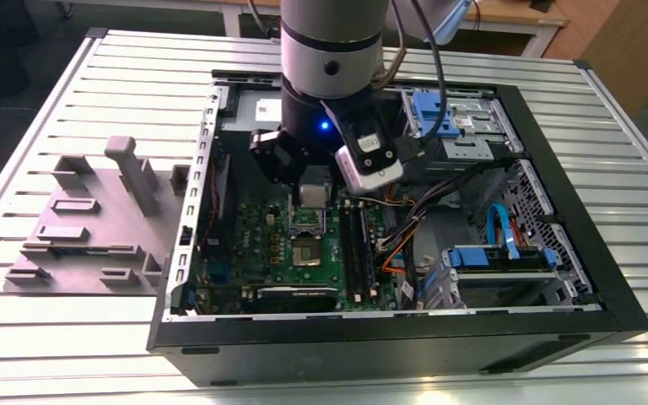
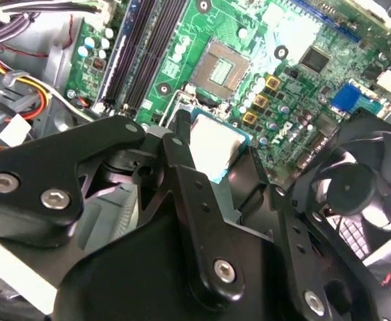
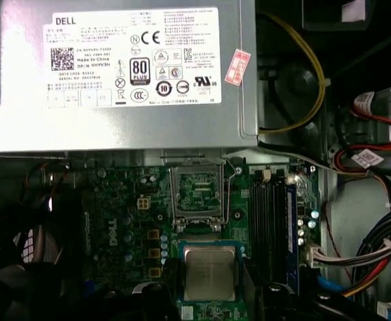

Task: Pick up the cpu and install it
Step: 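Place the cpu into insertion slot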

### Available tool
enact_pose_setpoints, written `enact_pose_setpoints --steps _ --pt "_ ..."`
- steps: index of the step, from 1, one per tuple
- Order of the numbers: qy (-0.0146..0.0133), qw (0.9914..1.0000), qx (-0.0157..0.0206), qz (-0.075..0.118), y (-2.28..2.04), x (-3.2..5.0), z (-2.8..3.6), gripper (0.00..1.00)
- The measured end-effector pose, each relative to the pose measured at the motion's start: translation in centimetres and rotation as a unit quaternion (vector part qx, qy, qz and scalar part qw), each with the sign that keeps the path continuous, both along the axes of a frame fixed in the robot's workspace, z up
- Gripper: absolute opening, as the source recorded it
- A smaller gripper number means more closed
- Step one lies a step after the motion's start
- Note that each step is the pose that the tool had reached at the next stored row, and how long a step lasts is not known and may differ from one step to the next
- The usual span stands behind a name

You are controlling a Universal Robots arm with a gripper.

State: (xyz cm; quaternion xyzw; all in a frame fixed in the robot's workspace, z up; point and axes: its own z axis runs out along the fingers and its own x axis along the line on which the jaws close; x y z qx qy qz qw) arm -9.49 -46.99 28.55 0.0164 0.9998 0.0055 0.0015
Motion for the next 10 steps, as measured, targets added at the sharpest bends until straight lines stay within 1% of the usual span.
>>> enact_pose_setpoints --steps 2,3,6,10 --pt "0.0003 1.00000 0.0001 0.000 -0.26 0.00 -0.12 0.47" --pt "0.0003 1.00000 0.0002 0.000 -0.32 0.00 -0.21 0.47" --pt "0.0003 1.00000 0.0001 0.000 -0.35 0.00 -0.54 0.47" --pt "0.0004 1.00000 0.0000 0.000 -0.36 0.00 -0.56 0.47"
